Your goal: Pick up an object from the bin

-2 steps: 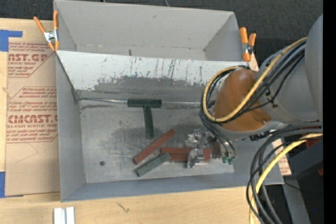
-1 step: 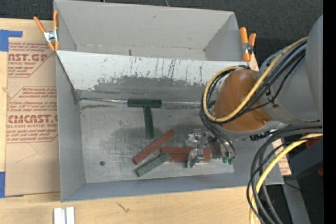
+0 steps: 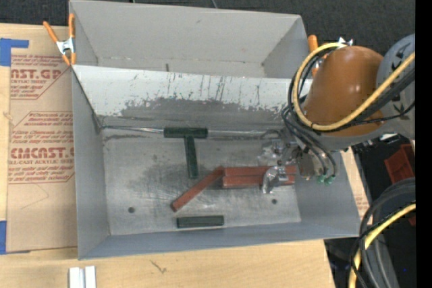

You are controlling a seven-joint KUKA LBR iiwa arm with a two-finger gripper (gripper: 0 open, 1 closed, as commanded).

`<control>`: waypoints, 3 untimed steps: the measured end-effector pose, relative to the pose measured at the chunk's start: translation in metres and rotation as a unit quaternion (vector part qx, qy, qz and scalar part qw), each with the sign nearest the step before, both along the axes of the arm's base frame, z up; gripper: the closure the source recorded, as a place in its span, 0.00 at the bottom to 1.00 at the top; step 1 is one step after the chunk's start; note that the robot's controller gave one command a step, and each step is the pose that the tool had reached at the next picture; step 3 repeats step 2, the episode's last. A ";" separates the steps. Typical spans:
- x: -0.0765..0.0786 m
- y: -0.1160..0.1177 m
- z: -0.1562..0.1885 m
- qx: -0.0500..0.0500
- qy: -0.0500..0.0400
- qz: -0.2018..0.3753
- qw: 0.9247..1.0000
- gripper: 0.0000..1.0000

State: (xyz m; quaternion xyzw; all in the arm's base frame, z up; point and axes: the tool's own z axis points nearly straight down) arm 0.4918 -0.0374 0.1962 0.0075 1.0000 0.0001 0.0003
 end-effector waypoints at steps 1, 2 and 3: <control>0.000 0.000 0.000 0.000 0.000 0.000 1.000 1.00; 0.004 -0.004 0.048 0.000 0.002 0.046 0.999 1.00; 0.004 -0.004 0.048 0.000 0.002 0.046 0.999 1.00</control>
Offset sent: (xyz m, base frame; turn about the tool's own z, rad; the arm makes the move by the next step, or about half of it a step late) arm 0.0141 -0.0131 0.1441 -0.2678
